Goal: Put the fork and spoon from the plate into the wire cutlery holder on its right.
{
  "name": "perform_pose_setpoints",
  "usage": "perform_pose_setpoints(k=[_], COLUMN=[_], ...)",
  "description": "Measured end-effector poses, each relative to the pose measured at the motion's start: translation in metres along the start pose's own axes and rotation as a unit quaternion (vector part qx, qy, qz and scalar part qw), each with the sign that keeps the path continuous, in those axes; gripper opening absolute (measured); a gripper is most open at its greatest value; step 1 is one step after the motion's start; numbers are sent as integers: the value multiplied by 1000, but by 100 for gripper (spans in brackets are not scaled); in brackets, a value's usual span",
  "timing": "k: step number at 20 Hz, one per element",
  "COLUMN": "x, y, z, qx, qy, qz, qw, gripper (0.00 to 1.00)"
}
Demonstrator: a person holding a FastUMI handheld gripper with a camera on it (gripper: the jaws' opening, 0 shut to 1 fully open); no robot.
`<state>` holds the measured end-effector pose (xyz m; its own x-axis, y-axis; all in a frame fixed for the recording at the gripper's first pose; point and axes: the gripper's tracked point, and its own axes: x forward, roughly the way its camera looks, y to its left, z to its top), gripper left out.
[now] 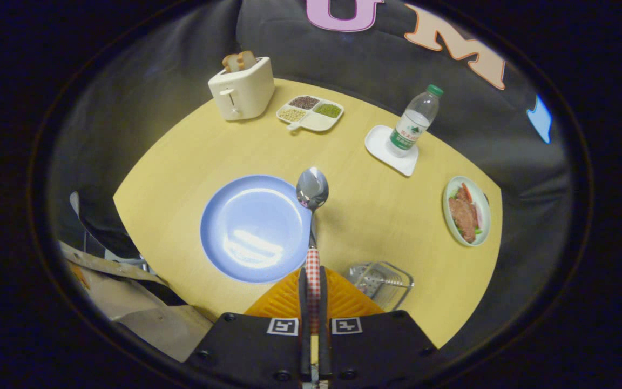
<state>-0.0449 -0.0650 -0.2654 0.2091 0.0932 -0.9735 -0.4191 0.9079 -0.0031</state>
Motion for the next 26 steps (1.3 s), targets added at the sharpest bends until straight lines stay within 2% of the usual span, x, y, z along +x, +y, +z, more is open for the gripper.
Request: perform_pose_setpoints(k=[4, 12, 17, 26], x=[-23, -52, -61, -50], y=[-29, -80, -97, -107], z=[-8, -59, -89, -106], qx=[-8, -31, -82, -120], qy=[23, 104, 169, 242], qz=[-4, -26, -34, -31], qw=[1000, 994, 982, 962], gripper=[8, 8, 8, 8])
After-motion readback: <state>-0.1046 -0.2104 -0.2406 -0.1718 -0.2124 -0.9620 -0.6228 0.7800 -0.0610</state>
